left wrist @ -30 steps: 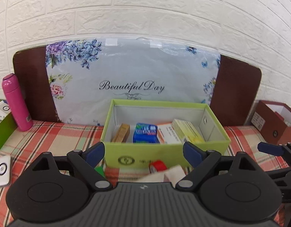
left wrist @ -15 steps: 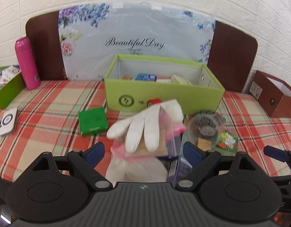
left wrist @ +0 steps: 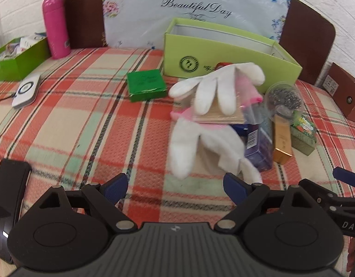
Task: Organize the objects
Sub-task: 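Grasp the white-pink glove with the left tool while the right tool grasps the tall blue box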
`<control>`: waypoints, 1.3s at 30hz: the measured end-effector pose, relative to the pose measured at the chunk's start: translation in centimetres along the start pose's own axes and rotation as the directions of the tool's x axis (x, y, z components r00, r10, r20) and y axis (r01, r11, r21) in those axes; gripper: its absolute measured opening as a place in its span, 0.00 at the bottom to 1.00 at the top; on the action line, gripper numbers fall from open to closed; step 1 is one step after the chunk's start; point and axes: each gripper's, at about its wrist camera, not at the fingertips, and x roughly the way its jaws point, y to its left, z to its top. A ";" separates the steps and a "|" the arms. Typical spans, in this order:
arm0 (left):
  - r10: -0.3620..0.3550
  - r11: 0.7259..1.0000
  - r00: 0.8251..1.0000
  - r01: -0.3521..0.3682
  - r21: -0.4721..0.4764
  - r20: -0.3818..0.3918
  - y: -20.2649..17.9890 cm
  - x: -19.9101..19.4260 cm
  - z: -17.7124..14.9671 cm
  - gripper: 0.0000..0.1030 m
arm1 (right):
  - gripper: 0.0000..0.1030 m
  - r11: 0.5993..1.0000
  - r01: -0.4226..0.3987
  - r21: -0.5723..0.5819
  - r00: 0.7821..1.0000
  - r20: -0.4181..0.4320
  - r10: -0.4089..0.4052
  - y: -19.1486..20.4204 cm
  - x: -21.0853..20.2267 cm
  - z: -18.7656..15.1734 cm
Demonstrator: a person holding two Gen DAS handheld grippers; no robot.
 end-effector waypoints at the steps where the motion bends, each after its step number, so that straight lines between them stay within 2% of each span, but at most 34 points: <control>1: -0.004 1.000 1.000 0.004 -0.007 0.002 0.3 -0.1 0.0 0.90 | 1.00 1.000 -0.003 0.003 1.000 0.002 0.003 0.1 0.2 0.0; 4: -0.029 0.999 0.999 0.029 -0.013 0.020 0.5 -0.4 0.0 0.90 | 0.99 1.000 -0.008 0.020 1.000 0.018 0.008 0.4 0.8 0.5; 9: -0.042 0.999 0.998 0.042 -0.009 0.046 0.5 -0.5 0.6 0.90 | 0.86 0.997 -0.049 0.051 0.998 0.046 0.047 1.4 1.9 2.3; 14: -0.007 0.999 0.999 0.009 -0.034 0.048 1.5 -0.3 0.9 0.90 | 0.68 0.995 -0.087 -0.041 0.995 0.042 0.089 4.5 3.8 3.3; 16: -0.003 0.999 0.999 0.005 -0.053 0.045 2.2 -0.2 0.9 0.90 | 0.66 0.993 -0.092 -0.070 0.995 0.031 0.095 5.2 4.6 3.3; 19: -0.018 0.997 0.999 0.021 -0.069 0.045 2.4 0.2 1.3 0.90 | 0.64 0.989 -0.030 -0.144 0.998 0.057 0.038 5.9 5.1 2.8; 22: -0.044 0.997 0.998 0.047 -0.061 0.044 1.7 1.1 1.9 0.90 | 0.56 0.985 0.018 -0.172 0.998 0.066 -0.007 5.5 4.9 2.3; 27: -0.100 0.994 0.994 0.102 -0.044 0.045 0.0 3.0 2.9 0.90 | 0.50 0.983 0.062 -0.173 0.997 0.063 -0.052 3.9 3.8 1.6; 29: -0.112 0.993 0.993 0.113 -0.043 0.036 -0.3 3.8 3.1 0.87 | 0.45 0.983 0.059 -0.174 0.997 0.057 -0.050 3.6 3.3 1.4; 30: -0.122 0.991 0.992 0.123 -0.045 0.028 -0.4 4.2 3.1 0.75 | 0.42 0.985 0.045 -0.169 0.998 0.052 -0.037 3.5 3.1 1.4; 31: -0.146 0.988 0.989 0.146 -0.049 0.010 -0.3 4.6 3.1 0.48 | 0.42 0.986 0.024 -0.163 0.999 0.046 -0.017 3.5 2.8 1.4; 33: -0.228 0.970 0.974 0.226 -0.089 -0.011 0.2 5.0 2.9 0.27 | 0.42 0.987 -0.029 -0.158 0.999 0.032 0.034 3.6 2.5 1.4; 34: -0.245 0.966 0.969 0.242 -0.096 -0.022 0.5 4.8 2.8 0.22 | 0.42 0.987 -0.053 -0.152 0.998 0.025 0.058 3.7 2.5 1.4; 36: -0.239 0.970 0.971 0.237 -0.043 -0.028 0.5 3.7 2.5 0.19 | 0.42 0.988 -0.064 -0.141 0.997 0.026 0.068 3.8 2.6 1.4; 39: -0.228 0.974 0.973 0.228 0.006 -0.036 1.7 1.8 1.4 0.19 | 0.49 0.988 -0.040 -0.148 0.999 0.031 0.045 3.9 3.1 1.7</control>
